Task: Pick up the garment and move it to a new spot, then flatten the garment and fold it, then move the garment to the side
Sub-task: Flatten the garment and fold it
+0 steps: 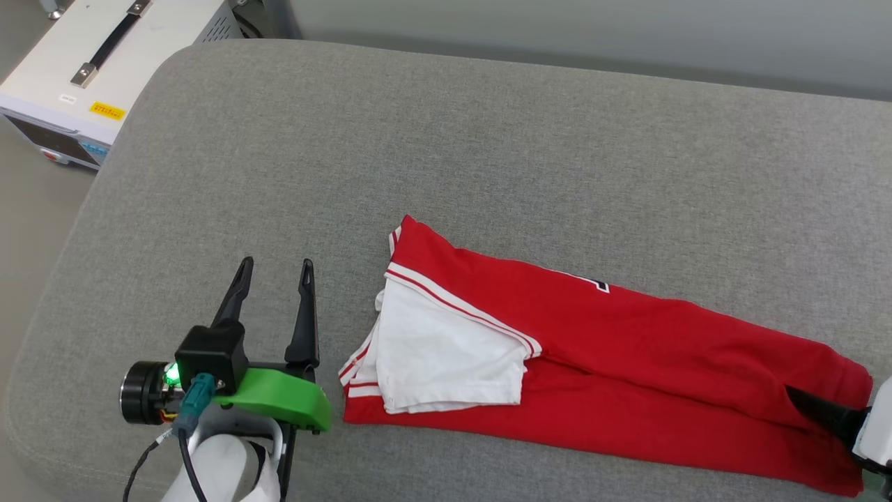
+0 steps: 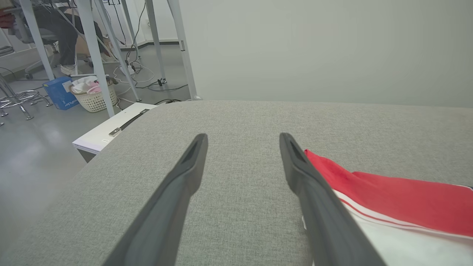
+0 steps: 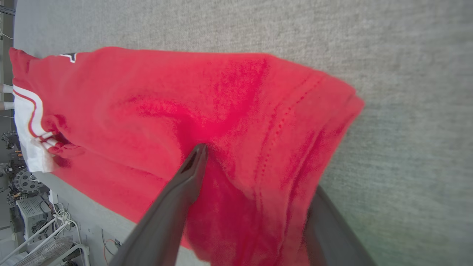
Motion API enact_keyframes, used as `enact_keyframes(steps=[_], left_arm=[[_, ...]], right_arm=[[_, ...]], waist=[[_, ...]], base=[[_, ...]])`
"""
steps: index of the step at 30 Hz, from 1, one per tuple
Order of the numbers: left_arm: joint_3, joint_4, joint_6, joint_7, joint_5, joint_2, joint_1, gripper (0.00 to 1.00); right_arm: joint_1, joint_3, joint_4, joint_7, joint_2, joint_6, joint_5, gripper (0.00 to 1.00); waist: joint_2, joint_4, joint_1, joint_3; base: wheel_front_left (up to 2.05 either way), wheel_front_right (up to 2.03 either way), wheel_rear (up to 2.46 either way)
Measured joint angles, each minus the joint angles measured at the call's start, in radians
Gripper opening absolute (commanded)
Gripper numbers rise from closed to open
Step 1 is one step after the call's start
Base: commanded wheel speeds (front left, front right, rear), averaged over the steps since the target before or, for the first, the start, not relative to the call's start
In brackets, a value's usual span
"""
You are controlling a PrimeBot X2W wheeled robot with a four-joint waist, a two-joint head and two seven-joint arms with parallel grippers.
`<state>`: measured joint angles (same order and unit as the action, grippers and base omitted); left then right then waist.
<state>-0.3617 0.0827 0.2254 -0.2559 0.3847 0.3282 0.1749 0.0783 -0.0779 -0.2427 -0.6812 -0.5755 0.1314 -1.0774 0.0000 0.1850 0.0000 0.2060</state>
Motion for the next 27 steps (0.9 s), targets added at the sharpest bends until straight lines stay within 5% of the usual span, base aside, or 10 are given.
enact_keyframes(steps=[4,5,6,7,16,27], left_arm=[[0.053,0.004,-0.038,0.0,-0.071,-0.057,-0.027,1.0],[0.063,0.006,-0.048,0.0,-0.09,-0.07,-0.032,1.0],[0.075,0.006,-0.057,0.0,-0.109,-0.083,-0.035,1.0],[0.083,0.007,-0.064,0.0,-0.12,-0.091,-0.037,1.0],[0.146,0.033,-0.117,0.0,-0.229,-0.15,-0.085,1.0],[0.19,0.04,-0.161,0.0,-0.288,-0.182,-0.127,1.0]], right_arm=[[0.016,-0.031,-0.029,0.03,0.008,0.0,0.0,1.0],[0.02,-0.039,-0.036,0.039,0.008,0.0,0.0,0.68],[0.024,-0.047,-0.044,0.05,0.007,0.0,0.0,0.09],[0.026,-0.051,-0.051,0.059,0.007,0.0,0.0,0.0],[0.028,-0.079,-0.108,0.138,-0.018,0.001,-0.019,0.0],[-0.019,-0.045,-0.154,0.157,-0.189,0.001,-0.008,0.0]], waist=[[0.0,-0.002,0.0,-0.001],[0.0,-0.002,0.0,-0.002],[0.0,-0.002,0.0,-0.004],[0.0,-0.002,0.0,-0.005],[0.0,-0.017,0.0,-0.042],[0.0,-0.039,0.0,-0.094]], base=[[0.0,0.0,0.0],[0.0,0.0,0.0],[0.0,0.0,0.0],[0.0,0.0,0.0],[0.0,0.0,0.0],[0.0,0.0,0.0]])
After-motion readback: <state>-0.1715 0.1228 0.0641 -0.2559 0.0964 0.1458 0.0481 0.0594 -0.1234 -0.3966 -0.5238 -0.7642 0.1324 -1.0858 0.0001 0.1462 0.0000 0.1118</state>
